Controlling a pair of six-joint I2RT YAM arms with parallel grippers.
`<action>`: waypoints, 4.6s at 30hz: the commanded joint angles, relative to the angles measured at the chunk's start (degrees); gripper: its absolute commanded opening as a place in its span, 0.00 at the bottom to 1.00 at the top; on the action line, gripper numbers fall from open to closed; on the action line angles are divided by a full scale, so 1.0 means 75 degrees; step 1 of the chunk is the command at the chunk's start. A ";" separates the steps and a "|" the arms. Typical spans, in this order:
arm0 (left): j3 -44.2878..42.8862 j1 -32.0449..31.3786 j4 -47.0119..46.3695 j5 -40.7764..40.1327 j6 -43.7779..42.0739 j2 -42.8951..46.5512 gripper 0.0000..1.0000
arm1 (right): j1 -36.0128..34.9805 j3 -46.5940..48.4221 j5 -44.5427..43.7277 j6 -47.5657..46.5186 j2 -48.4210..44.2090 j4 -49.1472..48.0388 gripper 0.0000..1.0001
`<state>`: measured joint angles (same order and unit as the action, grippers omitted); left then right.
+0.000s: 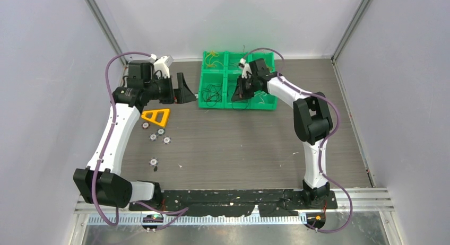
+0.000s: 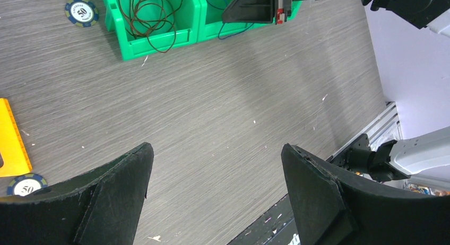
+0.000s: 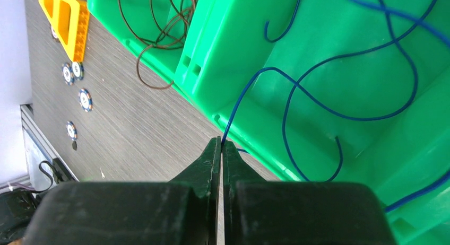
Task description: Untangle the cables
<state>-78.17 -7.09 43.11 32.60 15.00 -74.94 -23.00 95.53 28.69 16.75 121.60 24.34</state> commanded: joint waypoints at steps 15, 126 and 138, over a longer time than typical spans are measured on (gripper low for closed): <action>-0.0152 0.0043 0.0176 -0.0097 -0.0271 -0.0101 0.93 | 0.0253 0.0642 0.0315 0.0249 0.0659 -0.2669 0.05; -0.1578 -0.1762 0.0278 -0.1838 -0.4889 -0.2867 0.87 | 0.0066 0.1458 -0.2096 -0.3838 -0.2091 0.2293 0.73; -0.2000 -0.2628 -0.0607 -0.2016 -0.4985 -0.4536 0.47 | 0.1128 -0.0447 -0.2285 -0.3622 -0.3786 0.2333 0.73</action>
<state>-91.66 -25.63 43.20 18.26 -18.59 -108.16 -15.31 93.93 11.68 -11.25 98.26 42.48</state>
